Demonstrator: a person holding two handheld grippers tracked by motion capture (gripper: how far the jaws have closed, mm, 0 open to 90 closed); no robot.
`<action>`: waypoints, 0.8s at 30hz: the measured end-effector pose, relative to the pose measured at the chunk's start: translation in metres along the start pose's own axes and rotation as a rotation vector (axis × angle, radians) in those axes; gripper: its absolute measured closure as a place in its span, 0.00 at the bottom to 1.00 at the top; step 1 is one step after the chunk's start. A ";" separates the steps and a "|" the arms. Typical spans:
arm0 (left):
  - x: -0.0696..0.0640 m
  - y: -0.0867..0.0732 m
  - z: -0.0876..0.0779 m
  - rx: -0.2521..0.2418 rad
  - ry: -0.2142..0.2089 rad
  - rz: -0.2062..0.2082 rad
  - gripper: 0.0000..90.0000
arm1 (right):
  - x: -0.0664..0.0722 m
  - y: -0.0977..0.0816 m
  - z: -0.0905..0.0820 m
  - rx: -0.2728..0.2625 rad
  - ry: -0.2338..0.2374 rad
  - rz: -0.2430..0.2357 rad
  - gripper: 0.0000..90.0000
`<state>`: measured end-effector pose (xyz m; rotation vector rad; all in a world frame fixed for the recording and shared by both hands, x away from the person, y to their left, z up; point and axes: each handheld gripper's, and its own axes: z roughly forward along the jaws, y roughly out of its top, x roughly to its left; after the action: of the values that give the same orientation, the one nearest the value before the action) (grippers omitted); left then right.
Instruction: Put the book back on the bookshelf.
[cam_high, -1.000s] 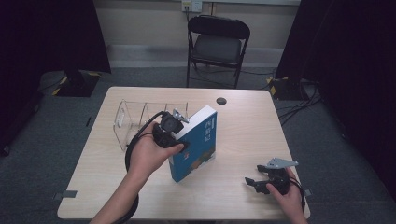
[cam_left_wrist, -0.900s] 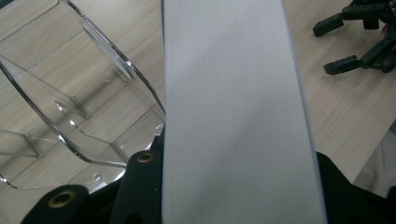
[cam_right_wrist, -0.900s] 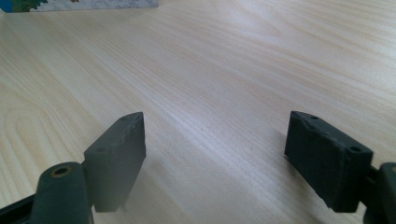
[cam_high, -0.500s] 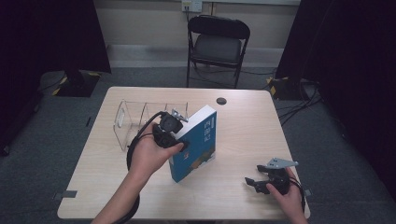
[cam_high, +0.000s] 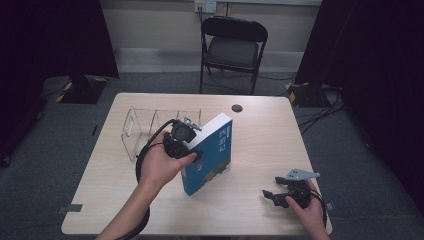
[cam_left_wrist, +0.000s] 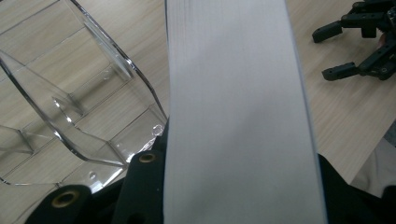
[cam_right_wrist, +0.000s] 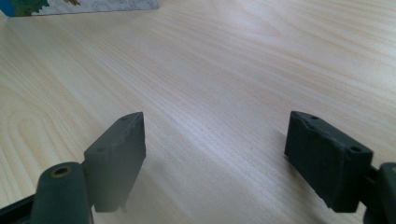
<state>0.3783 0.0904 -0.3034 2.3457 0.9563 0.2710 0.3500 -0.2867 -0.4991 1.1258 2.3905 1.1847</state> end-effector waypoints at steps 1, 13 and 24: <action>-0.001 0.001 0.000 0.000 -0.005 -0.002 0.69 | 0.000 0.000 0.000 0.000 0.000 0.002 0.22; -0.012 0.018 -0.016 0.047 -0.049 0.022 0.70 | -0.001 0.000 0.000 -0.002 0.006 0.007 0.22; -0.008 0.026 -0.055 0.038 -0.048 0.004 0.70 | -0.001 0.000 0.000 -0.001 0.006 0.008 0.22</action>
<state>0.3660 0.0940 -0.2438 2.3777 0.9414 0.1992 0.3504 -0.2873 -0.4990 1.1336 2.3913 1.1931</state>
